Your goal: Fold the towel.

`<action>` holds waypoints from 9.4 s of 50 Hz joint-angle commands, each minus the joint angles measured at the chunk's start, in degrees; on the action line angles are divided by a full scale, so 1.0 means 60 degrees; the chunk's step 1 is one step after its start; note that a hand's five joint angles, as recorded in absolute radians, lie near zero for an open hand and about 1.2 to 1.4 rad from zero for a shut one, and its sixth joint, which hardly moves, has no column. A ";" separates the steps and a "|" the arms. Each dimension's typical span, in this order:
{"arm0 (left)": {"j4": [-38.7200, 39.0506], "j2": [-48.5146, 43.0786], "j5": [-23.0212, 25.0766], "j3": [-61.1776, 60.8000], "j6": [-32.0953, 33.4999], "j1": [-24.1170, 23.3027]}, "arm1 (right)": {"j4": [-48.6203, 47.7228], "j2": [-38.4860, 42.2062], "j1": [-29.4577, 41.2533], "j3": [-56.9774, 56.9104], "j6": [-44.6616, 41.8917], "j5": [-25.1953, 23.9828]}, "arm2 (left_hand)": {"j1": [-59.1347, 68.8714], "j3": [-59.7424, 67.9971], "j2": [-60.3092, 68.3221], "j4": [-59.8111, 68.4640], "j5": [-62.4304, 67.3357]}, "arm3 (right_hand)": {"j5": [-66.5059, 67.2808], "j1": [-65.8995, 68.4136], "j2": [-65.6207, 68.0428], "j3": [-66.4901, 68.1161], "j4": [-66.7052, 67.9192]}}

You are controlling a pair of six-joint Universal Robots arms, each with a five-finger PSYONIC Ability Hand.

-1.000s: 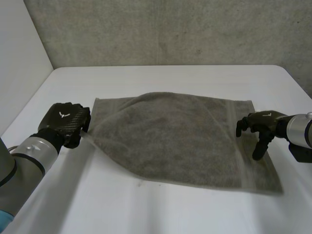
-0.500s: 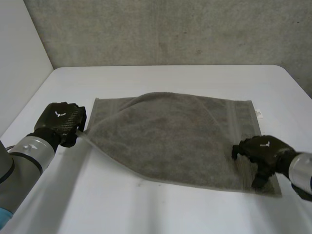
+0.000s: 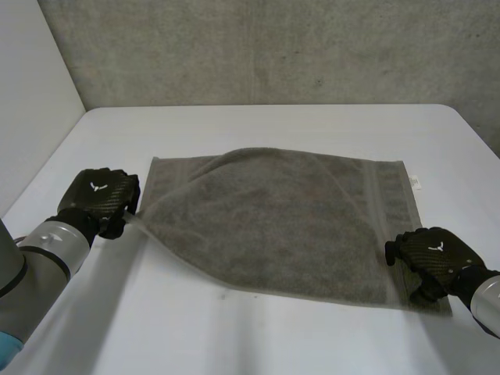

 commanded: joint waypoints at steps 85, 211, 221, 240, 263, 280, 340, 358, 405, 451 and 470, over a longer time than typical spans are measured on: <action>-0.3473 0.2765 0.0015 -0.2347 0.2920 0.0542 | 0.8195 -0.1138 -0.1880 -0.3969 -0.4049 0.0454 | 0.1992 0.1728 0.1735 0.1707 0.1822 | 0.7861 0.6761 0.7642 0.7613 0.7642; 0.0175 -0.1571 -0.0981 0.0582 -0.0519 -0.0556 | -0.1562 0.2831 0.0244 -0.2914 0.0375 0.1670 | -0.9675 -0.9939 -0.9932 -0.9959 -0.9845 | 0.5011 0.3911 0.4792 0.4762 0.4791; 0.0175 -0.1571 -0.0981 0.0568 -0.0519 -0.0556 | -0.1562 0.3301 0.0244 -0.3267 0.0345 0.1714 | -0.9675 -0.9939 -0.9932 -0.9959 -0.9845 | 0.7506 0.6407 0.7288 0.7258 0.7287; 0.0175 -0.1542 -0.0996 0.0494 -0.0534 -0.0556 | -0.1416 0.3330 -0.0925 -0.4085 0.0083 0.2283 | -0.9675 -0.9939 -0.9932 -0.9959 -0.9845 | 0.7861 0.6761 0.7642 0.7613 0.7642; 0.0175 -0.1088 -0.1011 0.0450 -0.0549 -0.0381 | 0.0064 0.2361 0.3941 -0.7586 0.2014 0.2988 | -0.9675 -0.9939 -0.9932 -0.9959 -0.9845 | 0.7861 0.6761 0.7642 0.7613 0.7642; 0.0190 -0.1029 -0.1011 0.0289 -0.0563 -0.0381 | -0.0082 0.5659 0.9458 -0.8789 0.2089 0.3193 | -0.9675 -0.9939 -0.9932 -0.9959 -0.9845 | 0.7861 0.6761 0.7642 0.7613 0.7642; 0.0292 -0.1000 -0.1084 0.0773 -0.1310 -0.1948 | -0.2031 0.2627 0.4082 -0.3999 0.2543 0.2929 | -0.9555 -0.9819 -0.9812 -0.9839 -0.9725 | 0.7861 0.6761 0.7642 0.7613 0.7642; 0.0161 0.0640 -0.1128 0.0304 -0.1354 -0.0645 | -0.0948 0.5201 0.9309 -0.7938 0.2528 0.2989 | -0.9471 -0.9735 -0.9728 -0.9755 -0.9640 | 0.7861 0.6761 0.7642 0.7613 0.7642; -0.1773 -0.4398 -0.2358 0.5109 -0.3317 -0.4189 | 0.0196 0.3022 0.5444 -0.6284 0.6849 0.2798 | -0.9303 -0.9567 -0.9560 -0.9587 -0.9472 | -0.3806 -0.4905 -0.4024 -0.4054 -0.4025; -0.1846 -0.0443 -0.2959 0.3717 -0.2746 -0.3017 | 0.0885 0.1371 0.6223 -0.8557 0.5239 0.4993 | -0.9611 -0.9875 -0.9868 -0.9896 -0.9781 | -0.3806 -0.4905 -0.4024 -0.4054 -0.4025; -0.3546 0.1769 -0.2021 0.4068 -0.3024 -0.1040 | 0.2100 -0.0362 0.4755 -0.7749 0.5033 0.6064 | -0.9639 -0.9903 -0.9896 -0.9924 -0.9809 | -0.3806 -0.4905 -0.4024 -0.4054 -0.4025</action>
